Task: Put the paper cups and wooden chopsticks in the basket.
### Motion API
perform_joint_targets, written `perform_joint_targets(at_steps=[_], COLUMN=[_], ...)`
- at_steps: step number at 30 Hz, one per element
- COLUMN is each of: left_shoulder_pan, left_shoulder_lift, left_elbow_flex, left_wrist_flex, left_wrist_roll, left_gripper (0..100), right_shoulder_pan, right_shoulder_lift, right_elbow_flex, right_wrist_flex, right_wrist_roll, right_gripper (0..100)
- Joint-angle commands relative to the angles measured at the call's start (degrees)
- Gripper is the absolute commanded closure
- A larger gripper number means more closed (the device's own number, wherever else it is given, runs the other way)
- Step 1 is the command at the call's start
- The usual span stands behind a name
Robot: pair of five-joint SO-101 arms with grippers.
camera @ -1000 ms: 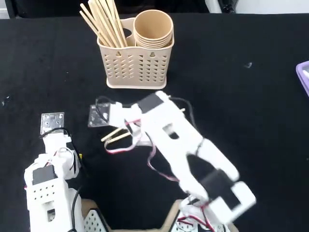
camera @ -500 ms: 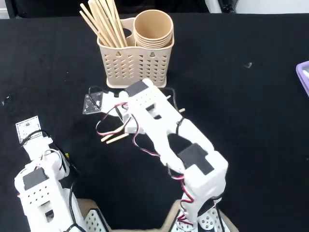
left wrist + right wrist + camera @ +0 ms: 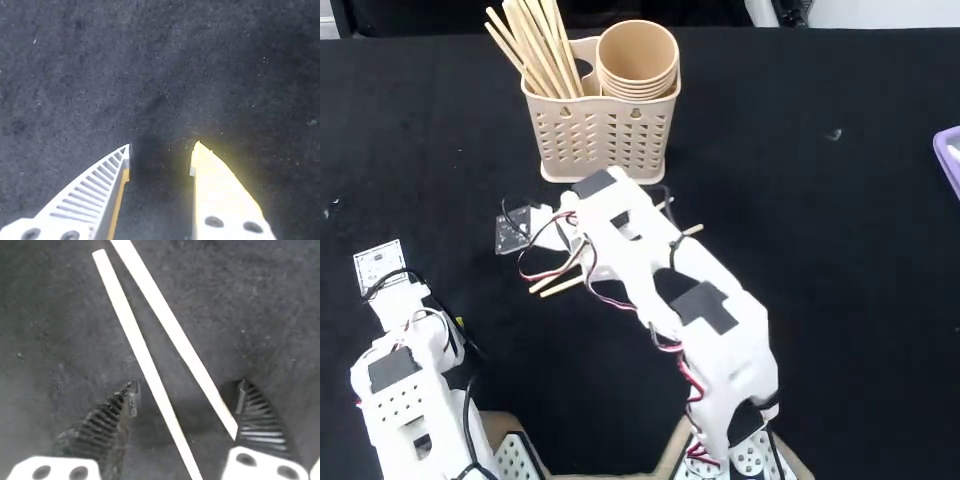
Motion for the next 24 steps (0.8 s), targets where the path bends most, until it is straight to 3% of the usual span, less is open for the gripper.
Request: perform_joint_targets(at_steps=[1,12,16,19,24], left_shoulder_pan=[1.0,1.0,1.0,1.0,1.0], left_shoulder_lift=[-0.5,-0.5,-0.5,-0.5,-0.5], left_elbow_flex=[-3.1,-3.1,-3.1,-3.1,-3.1], left_wrist_flex=[0.1,0.2,0.2,0.2,0.2], left_wrist_roll=[0.6,0.6,0.6,0.6,0.6], left_gripper=[79,79,79,79,79], right_shoulder_pan=[0.3,0.3,0.3,0.3,1.5], right_shoulder_lift=[1.5,7.4,7.4,7.3,4.8], right_elbow_flex=[-5.6,-8.7,-8.7,-9.1,-8.1], right_wrist_flex=[0.1,3.4,5.9,4.6,2.6], right_wrist_roll=[0.6,0.4,-0.6,-5.7,-9.2], right_gripper=[69.1,69.8,85.4,99.4,98.7])
